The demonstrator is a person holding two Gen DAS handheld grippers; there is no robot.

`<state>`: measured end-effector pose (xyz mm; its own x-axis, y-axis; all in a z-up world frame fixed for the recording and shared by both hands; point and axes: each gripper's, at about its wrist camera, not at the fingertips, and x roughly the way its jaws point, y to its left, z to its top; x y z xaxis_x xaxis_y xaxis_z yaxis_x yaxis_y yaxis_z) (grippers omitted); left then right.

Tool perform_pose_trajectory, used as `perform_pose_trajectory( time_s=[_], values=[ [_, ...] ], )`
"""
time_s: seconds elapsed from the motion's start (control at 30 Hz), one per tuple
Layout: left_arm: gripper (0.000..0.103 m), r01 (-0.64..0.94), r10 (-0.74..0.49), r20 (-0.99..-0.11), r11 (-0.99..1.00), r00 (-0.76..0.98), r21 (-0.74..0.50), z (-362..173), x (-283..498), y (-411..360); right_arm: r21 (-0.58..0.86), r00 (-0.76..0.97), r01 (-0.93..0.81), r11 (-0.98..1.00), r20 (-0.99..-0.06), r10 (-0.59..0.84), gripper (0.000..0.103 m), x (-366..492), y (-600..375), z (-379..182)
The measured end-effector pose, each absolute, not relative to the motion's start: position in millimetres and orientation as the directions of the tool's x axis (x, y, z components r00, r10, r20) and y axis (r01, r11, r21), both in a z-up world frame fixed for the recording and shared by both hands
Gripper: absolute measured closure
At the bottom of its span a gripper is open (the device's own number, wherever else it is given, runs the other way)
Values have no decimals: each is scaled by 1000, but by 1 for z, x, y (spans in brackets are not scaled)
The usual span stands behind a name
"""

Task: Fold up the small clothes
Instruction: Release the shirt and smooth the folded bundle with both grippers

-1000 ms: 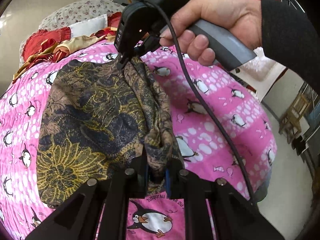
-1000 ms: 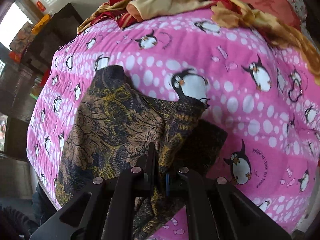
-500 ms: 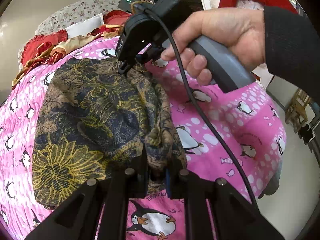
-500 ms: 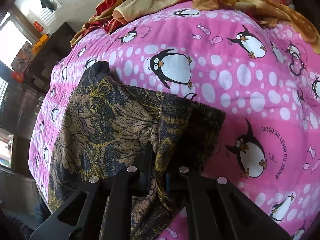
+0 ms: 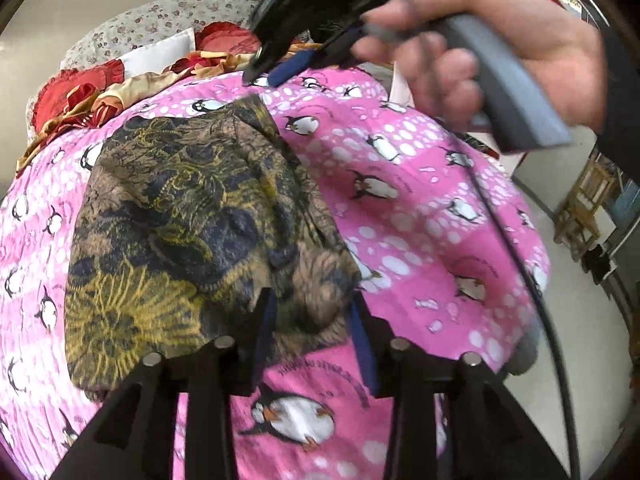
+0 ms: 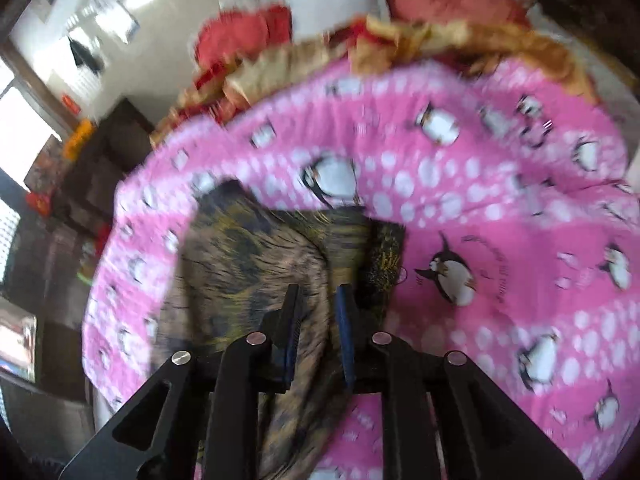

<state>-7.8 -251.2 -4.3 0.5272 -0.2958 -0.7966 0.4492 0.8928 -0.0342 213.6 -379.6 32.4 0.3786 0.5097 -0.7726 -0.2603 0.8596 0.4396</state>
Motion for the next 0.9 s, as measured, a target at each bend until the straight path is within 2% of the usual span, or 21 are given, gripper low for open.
perform_pose_trajectory(
  time_s=[0.07, 0.2, 0.33, 0.37, 0.4, 0.47, 0.57, 0.7, 0.8, 0.9],
  values=[
    [64, 452, -308, -795, 891, 523, -48, 0, -15, -246, 431, 425, -274, 860, -748, 510, 79, 188, -385, 49],
    [64, 430, -317, -783, 900, 535, -71, 8, -29, -215, 361, 490, -355, 862, -714, 500, 78, 128, -373, 61],
    [64, 316, -266, -757, 945, 596, -84, 20, -20, -157, 218, 551, -432, 875, -704, 448, 79, 75, -347, 54],
    [68, 287, -239, -754, 955, 612, -70, 22, -13, -149, 184, 564, -445, 877, -703, 434, 79, 67, -341, 52],
    [78, 268, -218, -760, 962, 613, -59, 24, -4, -143, 168, 570, -453, 876, -700, 429, 79, 61, -337, 49],
    [86, 262, -199, -770, 964, 606, -42, 22, 12, -140, 168, 575, -451, 877, -696, 429, 79, 56, -329, 44],
    [93, 257, -158, -804, 966, 574, -6, 2, 26, -136, 187, 535, -443, 877, -729, 426, 79, 53, -317, 25],
    [92, 267, -155, -816, 964, 557, -1, -26, 19, -127, 176, 471, -413, 893, -799, 375, 79, 41, -320, -19],
    [92, 275, -132, -803, 961, 581, 41, -29, 16, -132, 291, 508, -360, 886, -736, 448, 80, 27, -340, -34],
    [93, 254, -127, -809, 967, 574, 28, -28, 19, -132, 271, 538, -345, 899, -727, 426, 80, 21, -337, -35]
  ],
)
